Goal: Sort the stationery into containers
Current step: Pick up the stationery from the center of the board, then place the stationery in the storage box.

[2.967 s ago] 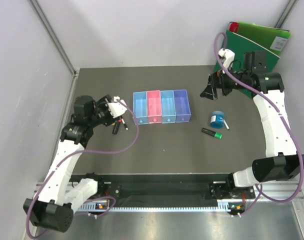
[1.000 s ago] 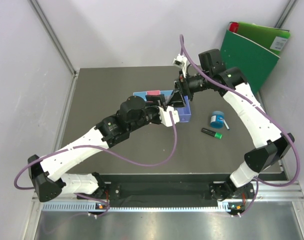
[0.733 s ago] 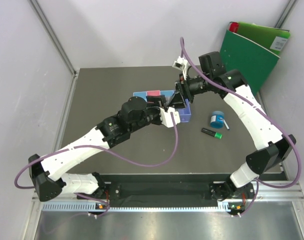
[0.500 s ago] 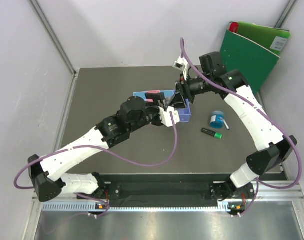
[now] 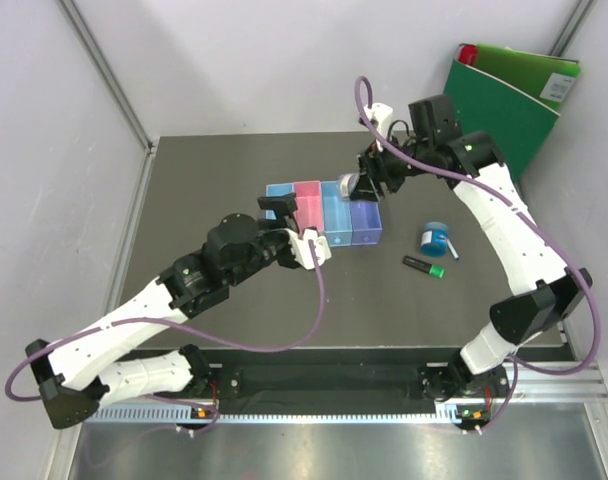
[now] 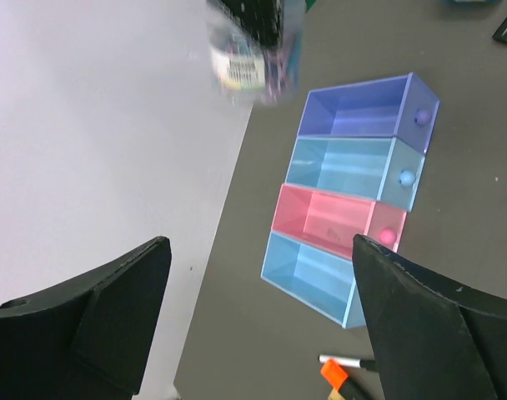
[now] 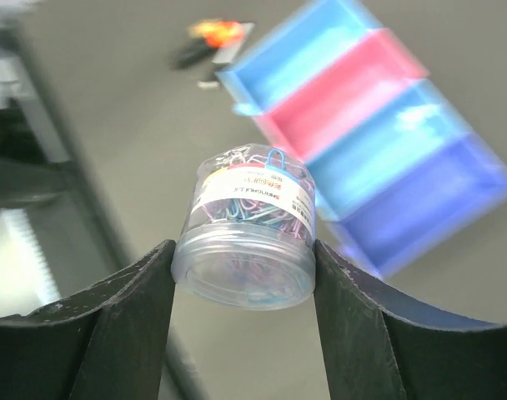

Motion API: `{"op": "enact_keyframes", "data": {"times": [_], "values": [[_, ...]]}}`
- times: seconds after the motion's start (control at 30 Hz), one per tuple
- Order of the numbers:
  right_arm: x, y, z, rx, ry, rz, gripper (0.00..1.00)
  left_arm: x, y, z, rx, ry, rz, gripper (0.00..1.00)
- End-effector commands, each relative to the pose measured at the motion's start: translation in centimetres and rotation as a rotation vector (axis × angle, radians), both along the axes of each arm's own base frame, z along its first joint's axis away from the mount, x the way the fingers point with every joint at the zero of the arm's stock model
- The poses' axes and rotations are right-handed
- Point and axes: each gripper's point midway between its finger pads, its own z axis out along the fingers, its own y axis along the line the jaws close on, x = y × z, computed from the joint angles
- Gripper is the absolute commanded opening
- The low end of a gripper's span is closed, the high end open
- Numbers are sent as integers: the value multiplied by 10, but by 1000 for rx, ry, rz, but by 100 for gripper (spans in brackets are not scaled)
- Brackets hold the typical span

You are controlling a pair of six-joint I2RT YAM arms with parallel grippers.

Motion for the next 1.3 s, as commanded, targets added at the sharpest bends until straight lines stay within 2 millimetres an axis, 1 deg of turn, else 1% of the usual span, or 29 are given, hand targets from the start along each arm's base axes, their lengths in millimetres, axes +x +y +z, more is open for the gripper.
{"op": "enact_keyframes", "data": {"times": [0.0,0.03,0.07,0.1,0.13,0.2,0.23,0.27,0.3,0.33,0.4,0.43,0.5,0.53,0.6,0.63,0.7,1.03,1.13,1.27], "values": [[62,-38,4,-204,-213,-103,45,-3,26,-3,1,3,79,95],[67,-44,-4,-242,-199,-105,47,-2,33,-6,6,5,107,95],[81,-51,-18,-287,-184,-123,47,-2,35,-7,-1,11,120,95],[90,-55,-14,-303,-209,-127,48,-1,39,-10,-2,17,137,95],[99,-56,-28,-328,-184,-123,49,1,44,-10,-11,23,158,96],[110,-60,-33,-360,-196,-117,52,4,49,-12,-41,59,192,97],[116,-61,-47,-384,-174,-108,52,8,55,-13,-50,74,217,97],[120,-61,-51,-399,-171,-108,52,10,57,-16,-67,103,235,97],[124,-60,-55,-410,-176,-94,52,11,59,-14,-78,113,244,97],[128,-59,-66,-423,-158,-85,52,16,63,-15,-81,125,266,97],[134,-59,-74,-434,-157,-72,51,19,66,-13,-109,151,287,97],[137,-57,-82,-441,-145,-67,51,25,72,-14,-118,164,312,97],[141,-53,-86,-438,-148,-57,48,30,74,-13,-154,207,330,97],[145,-52,-93,-443,-137,-53,47,38,83,-13,-169,219,368,97],[150,-49,-95,-444,-146,-49,47,44,86,-13,-204,255,383,97],[152,-48,-102,-451,-135,-43,47,48,92,-15,-209,268,405,97],[154,-47,-108,-466,-137,-33,47,49,94,-16,-225,283,410,97],[158,-39,-151,-520,-81,10,47,62,115,-24,-293,344,476,97],[158,-35,-160,-532,-72,23,47,65,119,-24,-305,341,486,97],[164,-35,-170,-555,-73,21,47,67,123,-23,-319,346,487,97]]}}
